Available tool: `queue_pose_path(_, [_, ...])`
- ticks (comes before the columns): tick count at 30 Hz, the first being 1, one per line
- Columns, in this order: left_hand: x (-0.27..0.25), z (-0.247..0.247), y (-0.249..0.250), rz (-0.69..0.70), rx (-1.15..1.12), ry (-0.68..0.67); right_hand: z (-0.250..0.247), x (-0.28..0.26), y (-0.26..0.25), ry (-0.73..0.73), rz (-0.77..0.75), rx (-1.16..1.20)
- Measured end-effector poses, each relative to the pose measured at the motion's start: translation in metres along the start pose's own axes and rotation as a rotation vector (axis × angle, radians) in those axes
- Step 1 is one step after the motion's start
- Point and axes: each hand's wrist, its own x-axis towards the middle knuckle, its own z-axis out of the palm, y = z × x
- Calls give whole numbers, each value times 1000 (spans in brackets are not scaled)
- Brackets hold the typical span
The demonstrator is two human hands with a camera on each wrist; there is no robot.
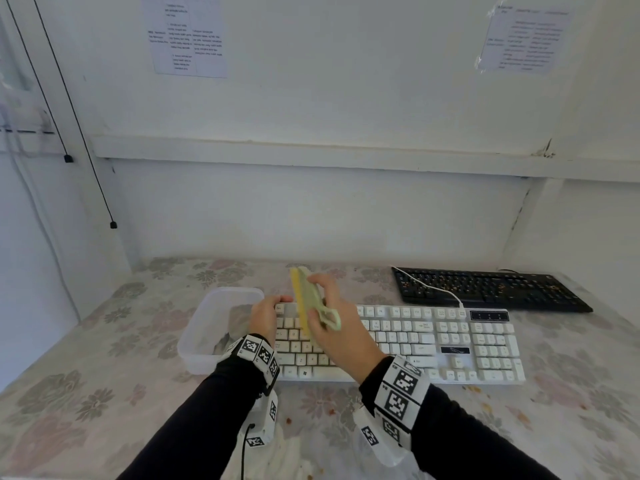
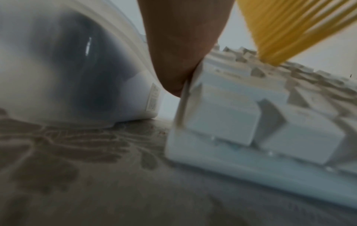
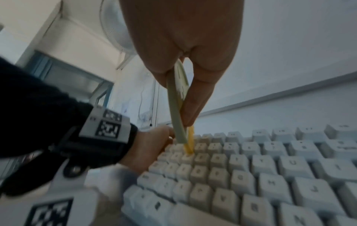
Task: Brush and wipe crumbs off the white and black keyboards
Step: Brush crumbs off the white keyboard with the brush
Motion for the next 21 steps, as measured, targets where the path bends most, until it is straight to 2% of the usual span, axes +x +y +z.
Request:
queue_pose_path(2, [1, 1, 0, -7, 6, -4, 4, -4, 6, -41, -2, -19])
queue_pose_path(8, [3, -1, -1, -46, -17, -30, -6, -26, 9, -286, 85, -107])
queue_pose_path(11, [1, -2, -1, -64, -26, -21, -14, -24, 7, -215, 118, -56])
queue_pose_path(15, [2, -1, -1, -66, -35, -7, -18, -15, 16, 46, -33, -24])
queue_pose_path(17, [2, -1, -1, -55, -37, 3, -15, -16, 22, 30, -52, -46])
queue_pose_path(21, [2, 0, -1, -57, -45, 6, -12, -24, 28, -163, 75, -107])
